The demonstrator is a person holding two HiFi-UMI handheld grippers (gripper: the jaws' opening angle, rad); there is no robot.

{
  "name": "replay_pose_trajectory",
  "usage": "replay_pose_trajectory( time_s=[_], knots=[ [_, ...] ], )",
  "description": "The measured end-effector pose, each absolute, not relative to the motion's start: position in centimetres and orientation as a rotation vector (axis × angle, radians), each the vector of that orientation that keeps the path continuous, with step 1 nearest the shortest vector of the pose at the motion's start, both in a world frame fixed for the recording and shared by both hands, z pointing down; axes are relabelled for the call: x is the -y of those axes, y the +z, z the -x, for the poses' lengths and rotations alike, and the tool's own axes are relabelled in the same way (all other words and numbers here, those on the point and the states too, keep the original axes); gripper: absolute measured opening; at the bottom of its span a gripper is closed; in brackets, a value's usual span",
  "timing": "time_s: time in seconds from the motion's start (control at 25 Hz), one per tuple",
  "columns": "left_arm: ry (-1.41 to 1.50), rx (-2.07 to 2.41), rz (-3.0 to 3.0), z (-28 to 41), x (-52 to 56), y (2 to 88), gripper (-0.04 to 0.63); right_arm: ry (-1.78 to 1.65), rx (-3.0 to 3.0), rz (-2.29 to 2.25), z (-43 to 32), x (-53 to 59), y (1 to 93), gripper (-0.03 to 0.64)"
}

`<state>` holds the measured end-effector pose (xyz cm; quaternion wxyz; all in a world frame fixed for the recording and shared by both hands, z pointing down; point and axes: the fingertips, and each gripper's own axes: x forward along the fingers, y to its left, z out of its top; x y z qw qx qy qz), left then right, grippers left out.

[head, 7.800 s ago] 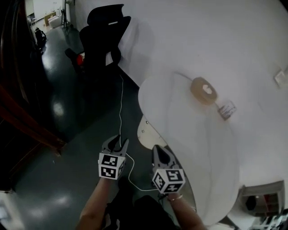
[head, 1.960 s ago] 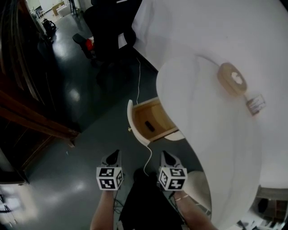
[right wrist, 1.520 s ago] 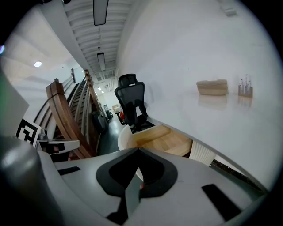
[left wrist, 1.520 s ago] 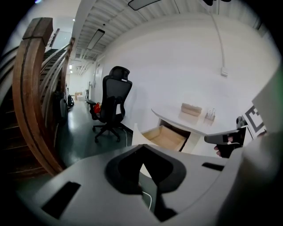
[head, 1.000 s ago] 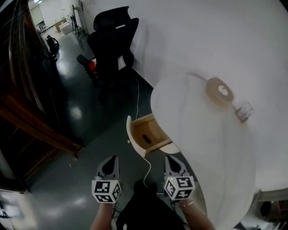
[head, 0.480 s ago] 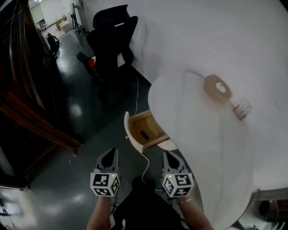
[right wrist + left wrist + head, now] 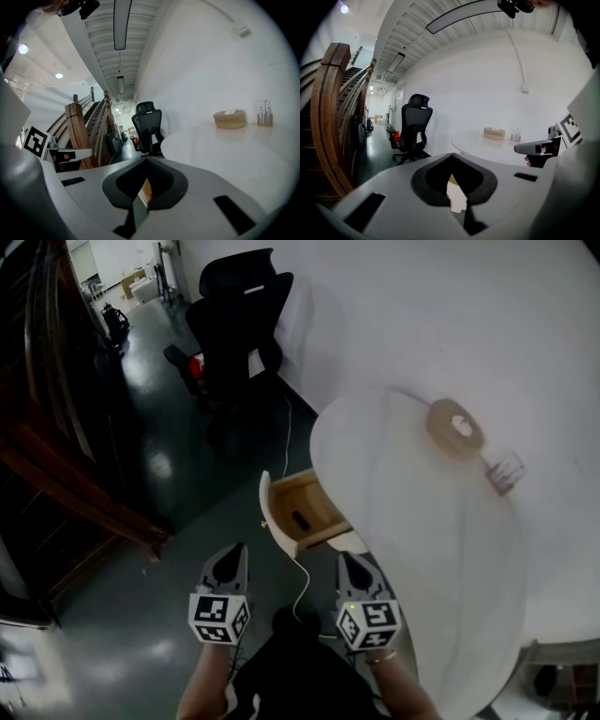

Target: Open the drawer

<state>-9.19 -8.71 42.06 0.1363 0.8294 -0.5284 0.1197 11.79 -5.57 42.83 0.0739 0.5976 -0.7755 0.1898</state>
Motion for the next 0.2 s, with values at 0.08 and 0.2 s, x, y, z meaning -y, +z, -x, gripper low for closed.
replay_pose_trajectory(
  time_s=[0.08,0.2],
  knots=[
    [0.343,1.532,-2.398,9.22,8.71,42.01,0.005,0.565,2.327,-1.795,-11.87,5.63,42.77,0.003],
    [0.337,1.535,-2.395,9.03,8.66,41.99,0.005,0.557,2.324,-1.794,-12.2,5.66,42.92,0.003]
  ],
)
